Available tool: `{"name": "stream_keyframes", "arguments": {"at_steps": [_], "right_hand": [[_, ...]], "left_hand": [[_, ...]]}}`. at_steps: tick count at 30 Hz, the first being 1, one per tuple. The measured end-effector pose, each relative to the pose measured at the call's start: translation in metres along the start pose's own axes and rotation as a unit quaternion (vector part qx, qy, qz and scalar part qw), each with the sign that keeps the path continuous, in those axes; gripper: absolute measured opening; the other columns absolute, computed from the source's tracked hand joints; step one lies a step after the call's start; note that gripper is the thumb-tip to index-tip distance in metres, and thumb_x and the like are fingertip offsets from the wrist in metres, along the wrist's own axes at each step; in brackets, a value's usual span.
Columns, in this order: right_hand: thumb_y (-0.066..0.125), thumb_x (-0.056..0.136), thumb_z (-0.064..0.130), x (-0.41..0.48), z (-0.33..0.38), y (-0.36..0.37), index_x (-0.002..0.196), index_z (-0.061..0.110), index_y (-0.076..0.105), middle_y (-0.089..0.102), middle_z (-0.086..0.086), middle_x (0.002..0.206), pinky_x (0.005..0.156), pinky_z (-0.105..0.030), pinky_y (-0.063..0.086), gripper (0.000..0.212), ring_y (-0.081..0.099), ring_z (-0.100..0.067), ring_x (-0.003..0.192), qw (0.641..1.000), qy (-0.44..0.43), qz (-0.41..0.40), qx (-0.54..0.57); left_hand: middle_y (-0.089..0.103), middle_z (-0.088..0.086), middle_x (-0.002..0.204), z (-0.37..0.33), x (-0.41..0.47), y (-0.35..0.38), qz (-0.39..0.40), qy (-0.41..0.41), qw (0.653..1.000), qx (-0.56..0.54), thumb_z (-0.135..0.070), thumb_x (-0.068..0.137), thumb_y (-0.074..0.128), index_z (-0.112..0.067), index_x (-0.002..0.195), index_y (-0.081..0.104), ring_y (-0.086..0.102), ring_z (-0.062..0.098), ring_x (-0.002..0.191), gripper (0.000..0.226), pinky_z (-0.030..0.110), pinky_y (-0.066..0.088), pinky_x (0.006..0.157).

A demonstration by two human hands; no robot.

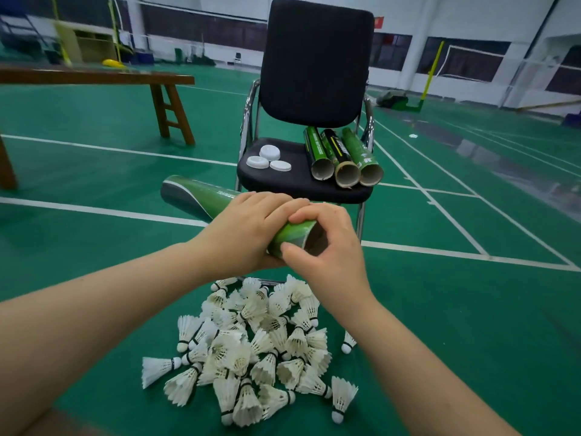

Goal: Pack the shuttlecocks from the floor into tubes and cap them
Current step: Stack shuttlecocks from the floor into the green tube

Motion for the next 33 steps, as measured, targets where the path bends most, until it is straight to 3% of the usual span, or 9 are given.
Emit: {"name": "stream_keyframes", "arguments": {"at_steps": [5, 9, 14, 21, 27, 33], "right_hand": [[0.060, 0.063, 0.030, -0.004, -0.009, 0.001, 0.093, 0.041, 0.045, 0.047, 0.020, 0.099, 0.083, -0.019, 0.039, 0.036, 0.047, -0.005, 0.099, 1.000, 0.024, -0.001, 0.002], [0.059, 0.064, 0.033, -0.006, -0.023, 0.009, 0.095, 0.042, 0.042, 0.047, 0.019, 0.100, 0.081, -0.025, 0.041, 0.037, 0.049, -0.010, 0.100, 0.998, 0.057, 0.019, 0.015], [0.059, 0.065, 0.035, -0.001, -0.039, 0.038, 0.100, 0.039, 0.041, 0.047, 0.019, 0.100, 0.080, -0.024, 0.042, 0.039, 0.048, -0.007, 0.099, 0.996, 0.054, 0.067, 0.031], [0.060, 0.069, 0.042, 0.007, -0.080, 0.096, 0.106, 0.045, 0.033, 0.042, 0.021, 0.107, 0.087, -0.033, 0.047, 0.046, 0.047, -0.005, 0.103, 0.985, 0.066, 0.142, 0.069], [0.064, 0.068, 0.048, 0.006, -0.140, 0.113, 0.121, 0.051, 0.022, 0.034, 0.020, 0.122, 0.099, -0.034, 0.043, 0.067, 0.040, -0.004, 0.116, 0.970, 0.125, 0.197, 0.061], [0.064, 0.066, 0.048, 0.004, -0.184, 0.120, 0.119, 0.048, 0.026, 0.037, 0.022, 0.116, 0.095, -0.031, 0.045, 0.065, 0.043, -0.001, 0.111, 0.965, 0.158, 0.202, 0.049]], "left_hand": [[0.056, 0.007, 0.123, -0.005, -0.007, 0.007, -0.003, -0.022, 0.999, -0.048, -0.055, 0.070, 0.053, -0.020, 0.132, 0.031, 0.055, 0.027, 0.109, 0.075, 0.041, 0.045, 0.090], [0.055, 0.006, 0.123, -0.003, -0.010, 0.020, 0.035, -0.042, 0.996, -0.071, -0.057, 0.067, 0.053, -0.023, 0.134, 0.028, 0.054, 0.026, 0.109, 0.079, 0.045, 0.047, 0.090], [0.058, 0.005, 0.122, 0.018, -0.031, 0.029, 0.065, -0.081, 0.993, -0.052, -0.052, 0.066, 0.063, -0.017, 0.135, 0.039, 0.056, 0.025, 0.107, 0.081, 0.040, 0.046, 0.089], [0.057, 0.000, 0.118, 0.061, -0.060, 0.062, 0.127, -0.129, 0.983, -0.029, -0.060, 0.068, 0.052, -0.026, 0.133, 0.032, 0.056, 0.021, 0.102, 0.076, 0.043, 0.048, 0.085], [0.056, -0.001, 0.119, 0.076, -0.058, 0.118, 0.185, -0.134, 0.972, -0.051, -0.058, 0.069, 0.049, -0.028, 0.134, 0.029, 0.054, 0.020, 0.106, 0.074, 0.040, 0.042, 0.089], [0.054, -0.001, 0.121, 0.082, -0.059, 0.169, 0.222, -0.143, 0.960, -0.092, -0.059, 0.068, 0.044, -0.031, 0.134, 0.024, 0.051, 0.022, 0.110, 0.074, 0.040, 0.039, 0.091]]}}
Point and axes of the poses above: each hand's wrist, its own x-axis towards the middle knuckle, its own y-axis out of the palm, z = x × y, the point moved 5 cm from there along x, towards the middle knuckle
